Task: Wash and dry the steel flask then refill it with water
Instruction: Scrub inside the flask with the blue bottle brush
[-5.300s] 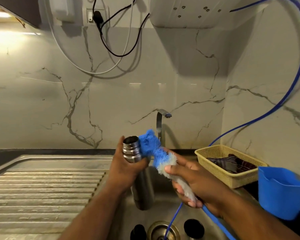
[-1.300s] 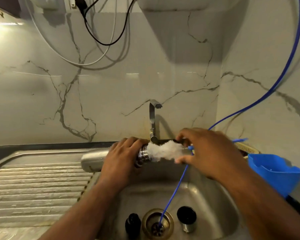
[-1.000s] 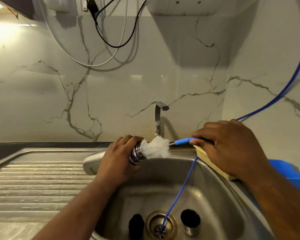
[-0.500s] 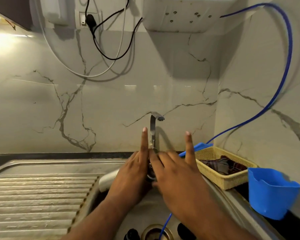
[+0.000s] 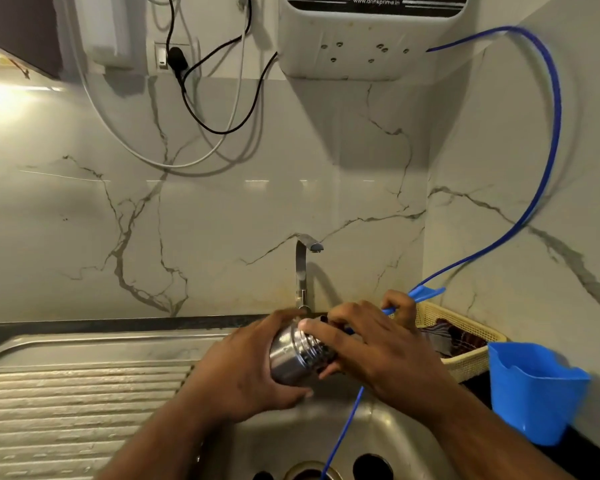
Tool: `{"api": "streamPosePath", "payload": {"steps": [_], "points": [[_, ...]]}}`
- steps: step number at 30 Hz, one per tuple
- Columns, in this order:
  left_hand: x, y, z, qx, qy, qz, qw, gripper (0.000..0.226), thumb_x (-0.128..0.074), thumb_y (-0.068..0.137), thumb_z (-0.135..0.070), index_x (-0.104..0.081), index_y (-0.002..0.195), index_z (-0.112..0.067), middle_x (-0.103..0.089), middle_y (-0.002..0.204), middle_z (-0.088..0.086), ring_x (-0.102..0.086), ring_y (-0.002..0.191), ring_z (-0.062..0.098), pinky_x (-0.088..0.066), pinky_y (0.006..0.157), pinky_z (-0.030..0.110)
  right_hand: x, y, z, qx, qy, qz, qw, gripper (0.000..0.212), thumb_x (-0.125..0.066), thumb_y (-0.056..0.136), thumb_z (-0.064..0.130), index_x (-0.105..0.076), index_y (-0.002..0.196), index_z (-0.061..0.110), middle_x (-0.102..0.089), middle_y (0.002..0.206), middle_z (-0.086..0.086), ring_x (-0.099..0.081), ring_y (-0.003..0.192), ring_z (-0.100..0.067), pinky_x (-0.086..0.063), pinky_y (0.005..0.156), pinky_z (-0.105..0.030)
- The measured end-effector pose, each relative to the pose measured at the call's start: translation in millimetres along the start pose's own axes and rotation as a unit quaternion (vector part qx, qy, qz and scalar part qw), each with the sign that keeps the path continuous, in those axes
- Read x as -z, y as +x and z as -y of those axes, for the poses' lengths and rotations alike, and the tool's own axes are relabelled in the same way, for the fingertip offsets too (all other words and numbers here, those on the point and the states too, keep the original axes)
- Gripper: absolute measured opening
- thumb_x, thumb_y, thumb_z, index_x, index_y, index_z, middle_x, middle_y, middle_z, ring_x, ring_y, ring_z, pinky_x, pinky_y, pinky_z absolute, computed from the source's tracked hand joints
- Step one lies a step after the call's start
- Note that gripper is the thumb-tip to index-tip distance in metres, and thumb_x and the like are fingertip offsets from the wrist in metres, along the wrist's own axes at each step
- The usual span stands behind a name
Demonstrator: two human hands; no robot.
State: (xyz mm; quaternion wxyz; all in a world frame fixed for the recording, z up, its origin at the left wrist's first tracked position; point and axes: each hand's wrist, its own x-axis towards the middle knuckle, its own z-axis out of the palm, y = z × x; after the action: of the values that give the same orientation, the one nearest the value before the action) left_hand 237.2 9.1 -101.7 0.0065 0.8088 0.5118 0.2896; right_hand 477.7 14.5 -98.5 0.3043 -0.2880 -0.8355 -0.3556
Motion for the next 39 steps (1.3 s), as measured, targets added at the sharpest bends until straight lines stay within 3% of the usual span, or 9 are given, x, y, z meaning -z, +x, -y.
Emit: {"api": "streamPosePath", "payload": {"steps": [4, 8, 15, 20, 24, 29, 32, 36, 39], "points": [[-10, 1, 14, 0.054, -0.006, 0.012, 0.998, 0.076, -0.079, 0.053, -0.068, -0.046, 0.12, -0.052, -0.065, 0.1, -0.024, -0.064, 0.085, -0.001, -0.06, 0.077, 0.027, -7, 4, -4, -0.025, -0.015, -0.013, 0.999, 0.064, -0.081, 0.082, 0.042, -0.055, 0.14, 0.037, -0.06, 0.122, 0.013, -0.058, 0.113, -0.011, -0.023, 0.106, -0.042], [-9, 3, 23, 0.061, 0.03, -0.018, 0.997, 0.073, -0.078, 0.061, -0.063, -0.042, 0.123, -0.052, -0.062, 0.105, -0.025, -0.06, 0.09, -0.002, -0.058, 0.083, 0.028, 2, -4, -28, -0.063, -0.047, -0.096, 0.992, 0.021, -0.072, 0.091, 0.033, -0.072, 0.112, 0.035, -0.066, 0.11, 0.017, -0.062, 0.109, -0.014, -0.02, 0.111, -0.048], [-14, 3, 24, 0.032, 0.127, -0.074, 0.989, 0.07, -0.077, 0.072, -0.056, -0.037, 0.129, -0.049, -0.057, 0.121, -0.022, -0.051, 0.1, 0.001, -0.044, 0.088, 0.021, -7, 2, -20, -0.112, 0.008, 0.01, 0.994, 0.021, -0.051, 0.099, 0.044, -0.07, 0.095, 0.037, -0.065, 0.079, 0.02, -0.056, 0.076, -0.008, -0.032, 0.089, -0.041], [-15, 6, 34, 0.017, 0.171, -0.082, 0.982, 0.075, -0.076, 0.076, -0.056, -0.034, 0.137, -0.049, -0.051, 0.135, -0.021, -0.047, 0.124, 0.004, -0.03, 0.113, 0.031, -14, 3, -7, -0.174, 0.124, 0.119, 0.97, 0.027, -0.041, 0.103, 0.056, -0.059, 0.12, 0.043, -0.056, 0.075, 0.019, -0.051, 0.07, -0.005, -0.028, 0.08, -0.024], [-15, 7, 37, 0.016, 0.153, -0.09, 0.984, 0.074, -0.077, 0.075, -0.053, -0.035, 0.136, -0.049, -0.054, 0.132, -0.02, -0.049, 0.121, 0.005, -0.033, 0.112, 0.032, -14, 4, -18, -0.11, 0.116, 0.056, 0.985, 0.03, -0.052, 0.091, 0.064, -0.06, 0.113, 0.044, -0.066, 0.096, 0.024, -0.056, 0.087, 0.001, -0.038, 0.088, -0.036], [-18, 7, 35, 0.007, 0.154, -0.1, 0.983, 0.075, -0.078, 0.075, -0.051, -0.035, 0.136, -0.048, -0.054, 0.132, -0.02, -0.049, 0.121, 0.005, -0.033, 0.111, 0.032, -11, 4, -21, -0.109, 0.06, -0.002, 0.992, 0.026, -0.051, 0.094, 0.054, -0.074, 0.094, 0.04, -0.068, 0.08, 0.024, -0.053, 0.077, -0.004, -0.032, 0.082, -0.042], [-17, 6, 34, 0.004, 0.154, -0.111, 0.982, 0.076, -0.079, 0.075, -0.05, -0.035, 0.137, -0.048, -0.053, 0.132, -0.02, -0.049, 0.122, 0.006, -0.032, 0.112, 0.033, -12, 4, -11, -0.173, 0.114, 0.08, 0.975, 0.027, -0.049, 0.1, 0.055, -0.071, 0.1, 0.039, -0.061, 0.07, 0.02, -0.052, 0.07, -0.004, -0.031, 0.083, -0.028], [-13, 5, 38, 0.012, 0.167, -0.117, 0.979, 0.076, -0.079, 0.073, -0.049, -0.036, 0.136, -0.049, -0.054, 0.13, -0.019, -0.049, 0.12, 0.007, -0.035, 0.112, 0.034, -12, 4, -2, -0.204, 0.191, 0.14, 0.95, 0.026, -0.047, 0.1, 0.057, -0.064, 0.109, 0.039, -0.054, 0.064, 0.014, -0.051, 0.062, -0.006, -0.034, 0.06, -0.012], [-13, 5, 37, 0.01, 0.166, -0.116, 0.979, 0.077, -0.08, 0.072, -0.048, -0.036, 0.136, -0.049, -0.055, 0.129, -0.019, -0.05, 0.118, 0.008, -0.036, 0.11, 0.035, -13, 5, -1, -0.146, 0.135, 0.107, 0.974, 0.039, -0.051, 0.092, 0.068, -0.066, 0.119, 0.045, -0.068, 0.084, 0.023, -0.045, 0.065, 0.007, -0.035, 0.078, -0.015]]}}
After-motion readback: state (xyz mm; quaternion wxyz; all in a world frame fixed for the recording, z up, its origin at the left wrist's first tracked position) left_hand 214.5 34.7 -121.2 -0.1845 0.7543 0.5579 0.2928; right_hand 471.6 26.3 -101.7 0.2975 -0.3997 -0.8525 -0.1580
